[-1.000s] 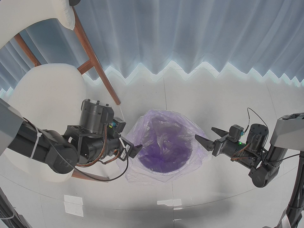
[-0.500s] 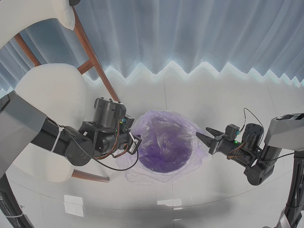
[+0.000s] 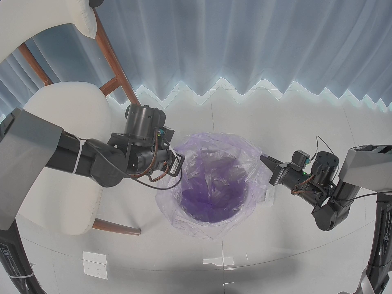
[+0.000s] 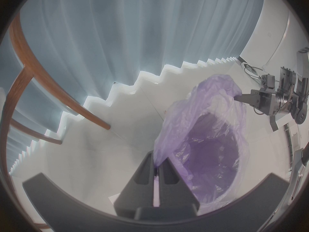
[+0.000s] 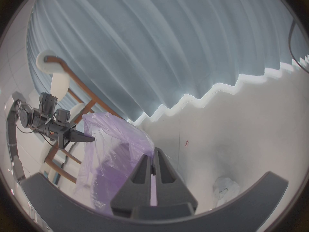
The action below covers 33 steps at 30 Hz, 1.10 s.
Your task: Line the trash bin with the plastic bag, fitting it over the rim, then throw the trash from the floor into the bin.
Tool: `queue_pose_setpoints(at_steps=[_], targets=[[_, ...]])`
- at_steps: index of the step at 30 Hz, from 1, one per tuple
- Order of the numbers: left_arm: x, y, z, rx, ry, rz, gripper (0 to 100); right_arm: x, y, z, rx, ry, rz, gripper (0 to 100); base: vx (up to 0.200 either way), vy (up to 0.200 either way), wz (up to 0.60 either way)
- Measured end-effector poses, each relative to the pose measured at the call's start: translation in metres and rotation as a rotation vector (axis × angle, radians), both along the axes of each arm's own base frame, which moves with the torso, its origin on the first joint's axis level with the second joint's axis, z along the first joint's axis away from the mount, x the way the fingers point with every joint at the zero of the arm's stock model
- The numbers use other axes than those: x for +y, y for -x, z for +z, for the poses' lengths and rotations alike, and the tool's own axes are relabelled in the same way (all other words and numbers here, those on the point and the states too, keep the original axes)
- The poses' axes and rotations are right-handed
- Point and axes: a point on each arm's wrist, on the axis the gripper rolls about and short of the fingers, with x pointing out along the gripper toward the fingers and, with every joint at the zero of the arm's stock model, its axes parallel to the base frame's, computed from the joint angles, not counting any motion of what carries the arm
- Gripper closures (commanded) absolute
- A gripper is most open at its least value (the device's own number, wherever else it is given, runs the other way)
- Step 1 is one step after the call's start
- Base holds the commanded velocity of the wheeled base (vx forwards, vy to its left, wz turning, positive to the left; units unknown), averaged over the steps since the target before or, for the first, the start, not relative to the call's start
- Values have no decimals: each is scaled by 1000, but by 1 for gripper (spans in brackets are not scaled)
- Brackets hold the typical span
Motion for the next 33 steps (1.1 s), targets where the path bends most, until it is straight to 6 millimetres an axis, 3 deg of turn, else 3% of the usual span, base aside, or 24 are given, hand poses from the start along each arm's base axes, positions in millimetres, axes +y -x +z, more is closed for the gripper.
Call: queue_pose_setpoints(at_steps=[12,22,33], targets=[[-2,-33,23,-2,18,14,100,0,-10,1,40,-96,-11,100,0,0,0],[9,-60,4,19,10,62,100,-1,-29,-7,94,-161,-40,100,0,0,0],[9,-66,-5,39,25,79,100,0,-57,0,164,-240,-103,100,0,0,0]])
